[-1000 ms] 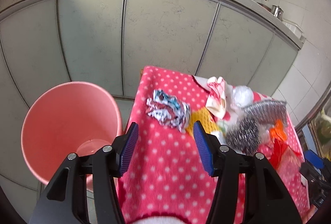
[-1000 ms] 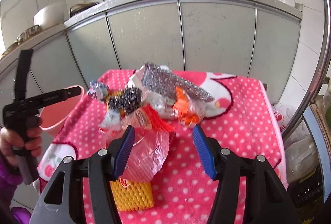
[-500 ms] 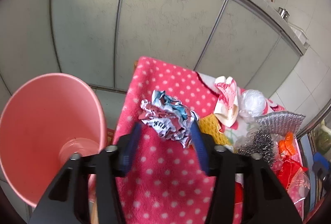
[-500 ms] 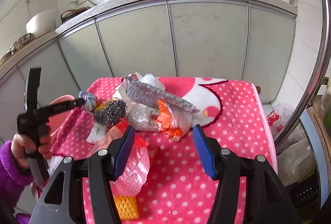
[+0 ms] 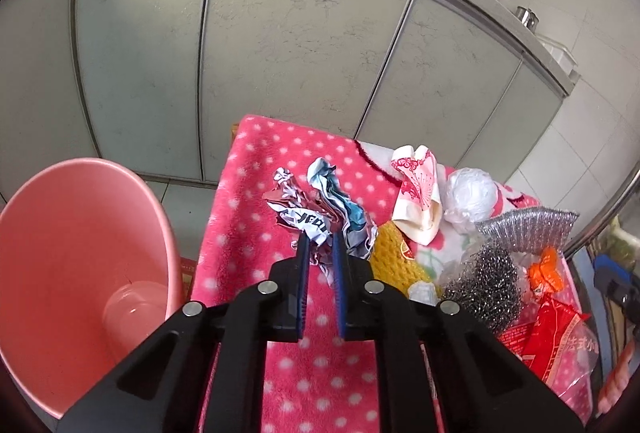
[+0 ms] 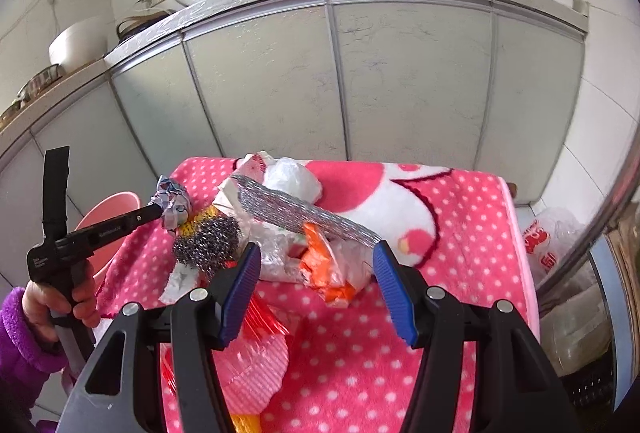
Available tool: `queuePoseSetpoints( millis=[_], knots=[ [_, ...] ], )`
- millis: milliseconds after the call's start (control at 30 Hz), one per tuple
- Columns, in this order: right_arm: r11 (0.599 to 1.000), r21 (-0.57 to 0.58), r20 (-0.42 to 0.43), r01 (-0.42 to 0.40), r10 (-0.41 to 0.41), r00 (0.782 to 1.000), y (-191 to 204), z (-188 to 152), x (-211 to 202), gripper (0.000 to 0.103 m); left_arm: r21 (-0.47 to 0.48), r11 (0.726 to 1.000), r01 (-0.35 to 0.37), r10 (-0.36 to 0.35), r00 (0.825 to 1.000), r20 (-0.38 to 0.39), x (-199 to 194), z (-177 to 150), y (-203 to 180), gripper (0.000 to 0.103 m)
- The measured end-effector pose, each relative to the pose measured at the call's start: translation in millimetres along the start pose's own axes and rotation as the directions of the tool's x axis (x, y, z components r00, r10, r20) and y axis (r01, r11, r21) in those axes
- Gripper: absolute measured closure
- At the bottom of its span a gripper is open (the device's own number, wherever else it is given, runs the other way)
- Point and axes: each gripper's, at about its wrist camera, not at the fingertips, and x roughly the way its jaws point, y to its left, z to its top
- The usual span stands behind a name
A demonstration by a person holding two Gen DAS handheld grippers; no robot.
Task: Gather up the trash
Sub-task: 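Lift the foil wrapper with the left tool while the right tool grasps the silver mesh scrubber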
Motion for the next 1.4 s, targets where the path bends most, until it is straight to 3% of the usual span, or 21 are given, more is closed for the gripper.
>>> queuePoseSetpoints(
  millis=[367,433,500,567,700,1400],
  knots=[
    [0.979,-0.205,-0.010,0.023,-0.026,1.000,39,30,34,0.047,0.044,0.999,0.021,-0.022,0.999,0.038,-32,1,-18,0.094],
    [0.969,-0.243,-0.021,0.039,-0.046,0.999,44,32,41,0.052,0.045,0.999,0.023,-0.025,0.999,0.040,-36,0,-20,0.094],
    [0.964,-0.261,-0.038,0.051,-0.063,0.997,46,31,47,0.072,0.045,0.999,0.024,-0.026,0.999,0.041,-39,-1,-21,0.094],
    [0.963,-0.265,-0.049,0.053,-0.068,0.997,46,29,50,0.082,0.046,0.999,0.025,-0.027,0.999,0.041,-42,-3,-24,0.094],
    [0.961,-0.269,-0.031,0.071,-0.083,0.996,47,27,47,0.092,0.053,0.998,0.022,-0.024,0.999,0.040,-46,-6,-28,0.094],
    [0.973,-0.167,0.059,0.158,-0.150,0.987,37,34,11,0.094,0.080,0.997,0.013,-0.020,0.996,0.090,-77,-6,-42,0.094]
  ],
)
